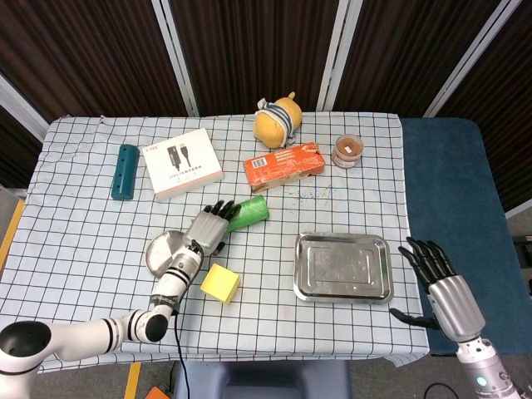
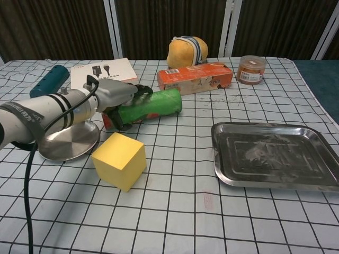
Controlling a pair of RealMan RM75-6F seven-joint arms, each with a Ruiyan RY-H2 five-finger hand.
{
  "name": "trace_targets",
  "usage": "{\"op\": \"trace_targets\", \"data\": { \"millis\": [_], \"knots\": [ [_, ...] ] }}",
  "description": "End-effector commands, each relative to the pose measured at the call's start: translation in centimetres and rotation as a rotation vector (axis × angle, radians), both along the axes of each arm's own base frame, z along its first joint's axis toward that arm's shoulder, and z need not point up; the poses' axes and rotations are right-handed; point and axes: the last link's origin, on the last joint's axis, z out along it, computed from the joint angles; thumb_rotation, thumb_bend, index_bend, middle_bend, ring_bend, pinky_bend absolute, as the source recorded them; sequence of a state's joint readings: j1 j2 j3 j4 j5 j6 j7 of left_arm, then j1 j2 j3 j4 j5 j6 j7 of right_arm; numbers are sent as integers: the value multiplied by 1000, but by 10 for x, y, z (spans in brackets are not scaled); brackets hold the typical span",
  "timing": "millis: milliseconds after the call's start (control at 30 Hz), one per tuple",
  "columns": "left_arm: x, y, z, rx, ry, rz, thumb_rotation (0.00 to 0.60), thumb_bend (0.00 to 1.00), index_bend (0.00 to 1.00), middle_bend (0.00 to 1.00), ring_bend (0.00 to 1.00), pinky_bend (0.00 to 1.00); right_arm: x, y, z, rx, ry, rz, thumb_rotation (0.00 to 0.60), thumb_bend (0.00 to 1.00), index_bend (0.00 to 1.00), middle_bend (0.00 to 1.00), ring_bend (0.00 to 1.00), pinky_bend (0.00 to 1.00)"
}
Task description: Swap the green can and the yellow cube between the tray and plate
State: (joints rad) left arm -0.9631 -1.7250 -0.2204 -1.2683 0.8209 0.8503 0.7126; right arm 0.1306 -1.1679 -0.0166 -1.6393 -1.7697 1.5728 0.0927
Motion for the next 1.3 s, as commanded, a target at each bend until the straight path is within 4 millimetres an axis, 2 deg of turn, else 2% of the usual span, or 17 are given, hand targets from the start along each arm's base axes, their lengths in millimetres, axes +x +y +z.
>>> {"op": "trace_targets", "data": {
  "millis": [33, 267, 333, 533, 800, 933, 1100, 1300],
  "knots": [
    [-2, 2, -9, -14, 29, -10, 600, 367, 0, 0, 0, 225, 0, 0, 1, 1, -5, 2, 600, 76, 0, 0, 0, 0],
    [-11, 10, -18, 12, 80, -35, 600, 366, 0, 0, 0, 238, 0, 1, 1, 14, -11, 4, 600, 76, 0, 0, 0, 0],
    [-14, 11, -20, 44, 80, -56, 600, 365, 0, 22, 17, 272, 0, 1, 1, 18, -13, 3, 600, 76, 0, 0, 0, 0],
    [-25, 12, -28, 95, 49, -93, 600, 368, 12, 258, 246, 509, 0, 1, 1, 27, -14, 4, 600, 76, 0, 0, 0, 0],
    [-30, 14, -27, 139, 6, -146, 600, 449, 188, 449, 450, 718, 0, 0, 0, 33, -14, 2, 600, 76, 0, 0, 0, 0],
    [-29, 16, -16, 186, -57, -177, 600, 501, 295, 513, 528, 786, 0, 0, 0, 34, -13, 1, 600, 75, 0, 0, 0, 0],
    [-36, 13, 4, 208, -108, -188, 600, 518, 374, 535, 549, 796, 0, 0, 0, 34, -16, 2, 600, 76, 0, 0, 0, 0],
    [-62, -15, 39, 184, -123, -178, 600, 518, 378, 536, 549, 796, 1, 1, 0, 35, -21, 5, 600, 76, 0, 0, 0, 0]
  ]
}}
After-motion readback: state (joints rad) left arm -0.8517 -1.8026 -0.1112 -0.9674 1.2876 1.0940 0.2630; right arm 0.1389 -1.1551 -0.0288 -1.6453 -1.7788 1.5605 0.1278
